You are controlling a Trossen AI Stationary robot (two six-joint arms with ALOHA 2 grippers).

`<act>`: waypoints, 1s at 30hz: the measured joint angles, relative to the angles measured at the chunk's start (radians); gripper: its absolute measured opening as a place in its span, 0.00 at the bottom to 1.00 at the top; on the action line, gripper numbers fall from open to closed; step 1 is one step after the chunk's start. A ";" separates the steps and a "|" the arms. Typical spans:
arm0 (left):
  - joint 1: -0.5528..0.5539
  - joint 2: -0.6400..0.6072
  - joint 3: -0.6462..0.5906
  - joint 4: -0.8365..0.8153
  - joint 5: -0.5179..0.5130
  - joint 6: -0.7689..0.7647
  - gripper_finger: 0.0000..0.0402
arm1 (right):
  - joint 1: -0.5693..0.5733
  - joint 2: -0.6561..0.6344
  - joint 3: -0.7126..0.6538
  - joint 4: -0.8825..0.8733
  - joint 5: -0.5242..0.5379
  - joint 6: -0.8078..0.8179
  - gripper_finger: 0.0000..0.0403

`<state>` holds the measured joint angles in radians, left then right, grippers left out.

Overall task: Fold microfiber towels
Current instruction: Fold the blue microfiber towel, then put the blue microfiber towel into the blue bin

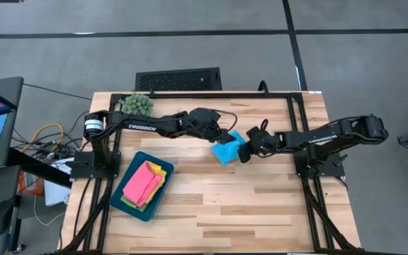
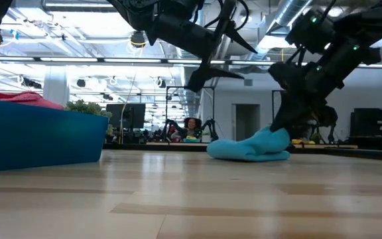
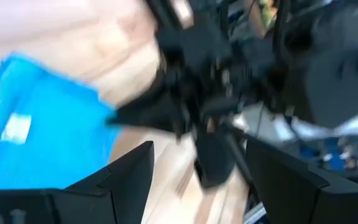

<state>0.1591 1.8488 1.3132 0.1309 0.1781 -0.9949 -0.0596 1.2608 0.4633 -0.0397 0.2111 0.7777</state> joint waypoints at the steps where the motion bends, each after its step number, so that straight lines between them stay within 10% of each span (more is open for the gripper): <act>1: -0.007 0.000 0.000 -0.023 0.001 0.009 0.62 | -0.010 0.004 0.000 -0.007 0.000 -0.010 0.05; 18: -0.160 0.012 -0.007 -0.237 -0.284 0.289 0.62 | -0.188 -0.169 0.000 -0.036 -0.111 -0.097 0.42; 30: -0.180 0.107 -0.007 -0.152 -0.251 0.227 0.62 | -0.232 -0.115 0.002 -0.121 -0.159 -0.185 0.55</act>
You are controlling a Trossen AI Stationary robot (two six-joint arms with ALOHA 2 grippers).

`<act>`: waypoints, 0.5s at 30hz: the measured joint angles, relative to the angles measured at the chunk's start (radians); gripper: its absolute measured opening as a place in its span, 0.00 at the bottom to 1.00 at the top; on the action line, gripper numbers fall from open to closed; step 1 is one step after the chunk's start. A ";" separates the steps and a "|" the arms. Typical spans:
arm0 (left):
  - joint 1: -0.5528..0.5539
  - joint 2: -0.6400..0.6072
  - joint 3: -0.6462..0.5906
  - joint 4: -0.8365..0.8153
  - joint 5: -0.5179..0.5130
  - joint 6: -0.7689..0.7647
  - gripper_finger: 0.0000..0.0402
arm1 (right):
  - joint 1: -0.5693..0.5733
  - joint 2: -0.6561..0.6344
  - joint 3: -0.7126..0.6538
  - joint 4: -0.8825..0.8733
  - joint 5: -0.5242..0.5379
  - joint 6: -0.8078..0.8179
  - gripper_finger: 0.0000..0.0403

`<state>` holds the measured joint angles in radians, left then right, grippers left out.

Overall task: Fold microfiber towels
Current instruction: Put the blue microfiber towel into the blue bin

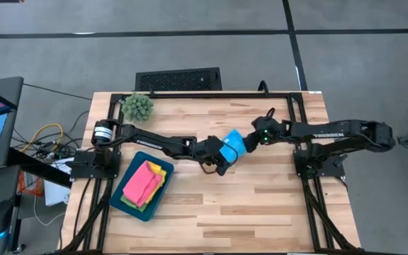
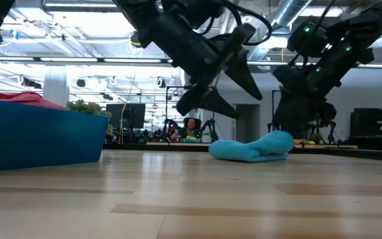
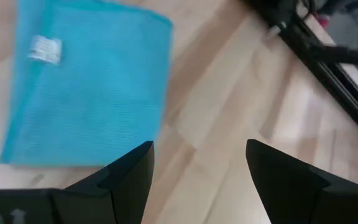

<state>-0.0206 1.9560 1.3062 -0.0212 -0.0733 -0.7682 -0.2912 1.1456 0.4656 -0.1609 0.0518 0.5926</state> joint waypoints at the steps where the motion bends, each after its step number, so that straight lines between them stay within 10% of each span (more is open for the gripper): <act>1: 0.001 0.004 0.000 -0.001 -0.007 -0.004 0.62 | 0.000 0.009 -0.003 0.003 -0.006 0.000 0.55; 15: 0.004 0.094 -0.001 0.022 -0.003 -0.083 0.62 | 0.023 0.190 0.051 0.054 -0.022 -0.080 0.55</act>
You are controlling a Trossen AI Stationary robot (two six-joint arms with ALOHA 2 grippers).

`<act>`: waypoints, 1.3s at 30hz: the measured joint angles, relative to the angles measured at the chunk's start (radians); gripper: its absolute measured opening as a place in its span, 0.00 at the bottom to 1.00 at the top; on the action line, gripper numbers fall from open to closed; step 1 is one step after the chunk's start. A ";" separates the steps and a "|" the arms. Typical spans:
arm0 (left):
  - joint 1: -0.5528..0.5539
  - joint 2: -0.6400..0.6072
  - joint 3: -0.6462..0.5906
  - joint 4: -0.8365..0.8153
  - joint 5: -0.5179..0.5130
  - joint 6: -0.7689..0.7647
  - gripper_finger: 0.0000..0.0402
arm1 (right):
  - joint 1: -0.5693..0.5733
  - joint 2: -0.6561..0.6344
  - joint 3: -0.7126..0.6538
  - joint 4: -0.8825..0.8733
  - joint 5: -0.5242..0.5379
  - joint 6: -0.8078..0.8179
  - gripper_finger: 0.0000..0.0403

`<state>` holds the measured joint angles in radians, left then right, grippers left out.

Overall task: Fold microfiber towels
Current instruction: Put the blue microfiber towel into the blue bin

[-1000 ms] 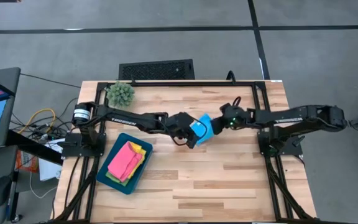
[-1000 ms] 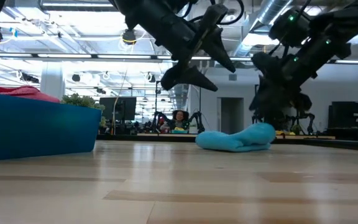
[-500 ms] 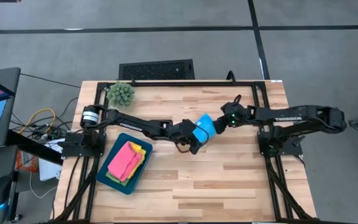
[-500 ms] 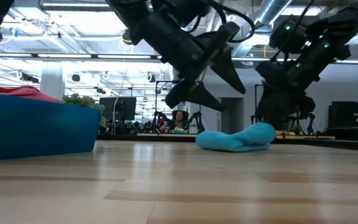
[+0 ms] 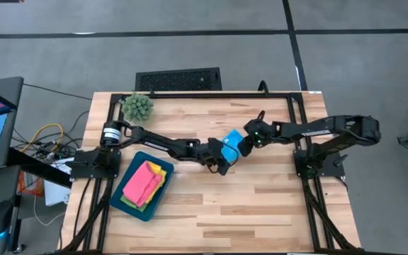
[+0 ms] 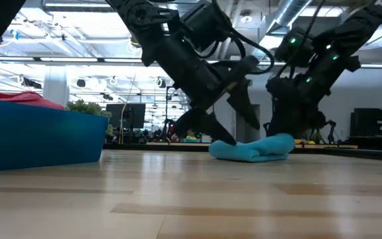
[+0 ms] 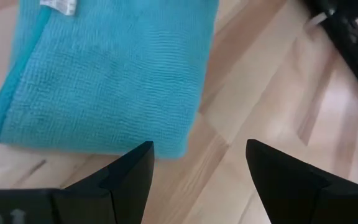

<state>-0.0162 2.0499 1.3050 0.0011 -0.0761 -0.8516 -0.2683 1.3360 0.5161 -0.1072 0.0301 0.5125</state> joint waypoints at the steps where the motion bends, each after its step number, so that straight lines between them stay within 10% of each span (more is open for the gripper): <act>1: 0.000 0.000 0.001 0.000 -0.006 0.000 0.62 | -0.007 0.013 0.001 0.000 0.005 -0.011 0.55; 12: 0.008 -0.001 0.001 -0.076 0.041 -0.064 0.62 | -0.056 0.150 0.005 0.011 0.028 -0.034 0.55; 18: 0.012 -0.021 0.000 -0.262 -0.035 -0.342 0.62 | -0.055 0.121 0.000 0.011 0.027 -0.010 0.55; 39: 0.010 0.039 -0.001 -0.028 -0.277 -0.735 0.62 | -0.055 0.113 -0.001 0.042 0.050 0.012 0.55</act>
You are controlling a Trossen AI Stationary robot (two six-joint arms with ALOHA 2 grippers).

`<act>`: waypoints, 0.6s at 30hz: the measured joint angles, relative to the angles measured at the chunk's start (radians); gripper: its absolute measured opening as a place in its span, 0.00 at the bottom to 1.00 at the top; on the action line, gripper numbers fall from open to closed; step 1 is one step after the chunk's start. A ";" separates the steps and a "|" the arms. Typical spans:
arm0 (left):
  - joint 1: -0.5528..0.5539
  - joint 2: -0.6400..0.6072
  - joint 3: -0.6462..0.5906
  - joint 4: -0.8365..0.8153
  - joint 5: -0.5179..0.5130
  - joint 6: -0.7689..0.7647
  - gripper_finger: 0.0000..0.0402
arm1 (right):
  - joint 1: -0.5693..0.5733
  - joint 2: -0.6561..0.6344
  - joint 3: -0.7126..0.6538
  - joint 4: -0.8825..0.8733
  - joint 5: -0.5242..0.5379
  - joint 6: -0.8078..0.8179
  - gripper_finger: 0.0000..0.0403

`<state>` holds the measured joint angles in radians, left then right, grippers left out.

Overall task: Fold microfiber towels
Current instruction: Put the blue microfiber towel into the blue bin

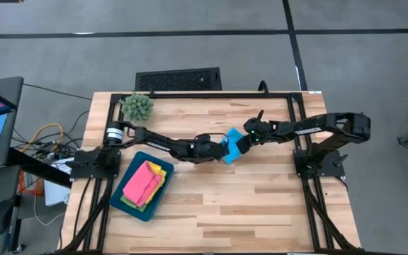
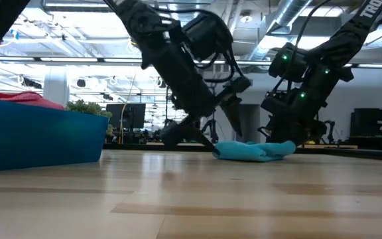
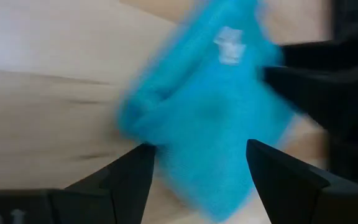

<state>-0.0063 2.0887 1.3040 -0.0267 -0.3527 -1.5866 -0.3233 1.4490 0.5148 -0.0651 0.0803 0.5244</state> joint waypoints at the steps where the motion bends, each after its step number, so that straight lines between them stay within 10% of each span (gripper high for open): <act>1: 0.000 0.023 0.006 0.068 0.010 -0.007 0.62 | 0.000 0.000 0.000 0.000 0.000 0.001 0.55; 18: 0.028 0.111 0.010 0.179 0.026 -0.116 0.54 | 0.002 -0.001 0.001 -0.002 0.000 0.000 0.55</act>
<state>0.0213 2.2002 1.3140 0.1519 -0.3269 -1.7030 -0.3214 1.4483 0.5156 -0.0669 0.0803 0.5249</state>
